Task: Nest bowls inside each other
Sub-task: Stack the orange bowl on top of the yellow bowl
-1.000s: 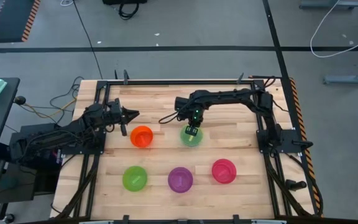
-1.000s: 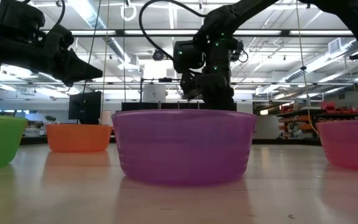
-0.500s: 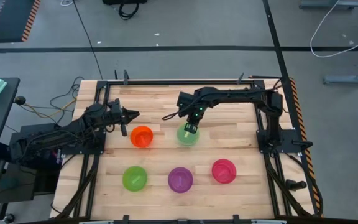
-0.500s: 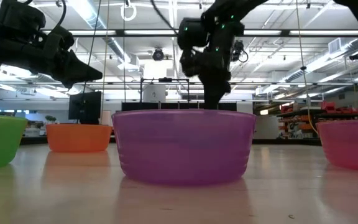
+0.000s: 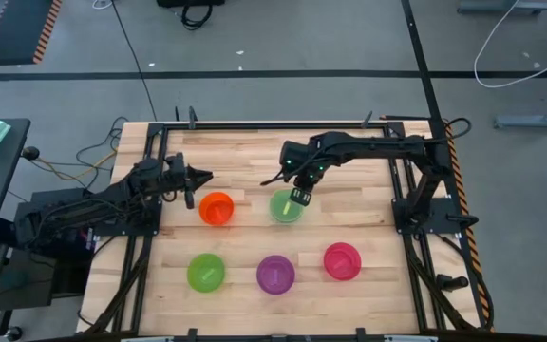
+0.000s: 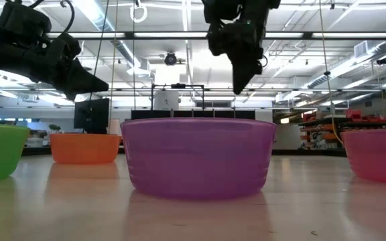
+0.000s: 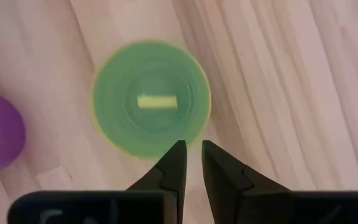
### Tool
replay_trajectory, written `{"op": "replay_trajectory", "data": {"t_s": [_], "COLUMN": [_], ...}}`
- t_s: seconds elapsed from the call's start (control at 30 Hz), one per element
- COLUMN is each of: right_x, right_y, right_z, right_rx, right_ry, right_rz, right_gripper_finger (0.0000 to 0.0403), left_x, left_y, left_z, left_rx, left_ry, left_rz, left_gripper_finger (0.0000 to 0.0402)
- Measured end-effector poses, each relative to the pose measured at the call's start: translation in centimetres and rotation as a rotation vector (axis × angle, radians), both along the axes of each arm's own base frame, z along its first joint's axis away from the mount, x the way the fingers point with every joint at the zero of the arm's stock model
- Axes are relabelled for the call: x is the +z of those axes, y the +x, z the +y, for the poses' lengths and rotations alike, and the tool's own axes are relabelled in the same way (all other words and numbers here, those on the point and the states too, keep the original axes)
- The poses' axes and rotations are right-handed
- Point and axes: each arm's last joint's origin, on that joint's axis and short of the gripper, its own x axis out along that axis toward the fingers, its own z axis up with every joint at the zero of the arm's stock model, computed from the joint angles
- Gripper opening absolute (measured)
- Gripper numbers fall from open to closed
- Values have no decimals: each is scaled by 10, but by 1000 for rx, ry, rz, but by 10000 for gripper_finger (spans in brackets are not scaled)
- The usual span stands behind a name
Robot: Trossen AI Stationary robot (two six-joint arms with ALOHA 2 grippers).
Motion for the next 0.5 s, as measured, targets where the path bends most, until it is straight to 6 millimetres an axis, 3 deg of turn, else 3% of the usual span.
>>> {"op": "replay_trajectory", "data": {"t_s": [0.2,0.5], "right_x": [-19,-43], "right_y": [-11,-22], "right_z": [25,59], "right_rx": [-29,3], "right_ry": [29,-24], "right_rz": [148,238], "right_gripper_finger": [60,60], "left_x": [-6,-5], "left_y": [-1,-2], "left_z": [-1,-1], "left_rx": [0,14], "left_ry": [-25,-113], "left_rz": [43,108], "left_gripper_finger": [60,57]}}
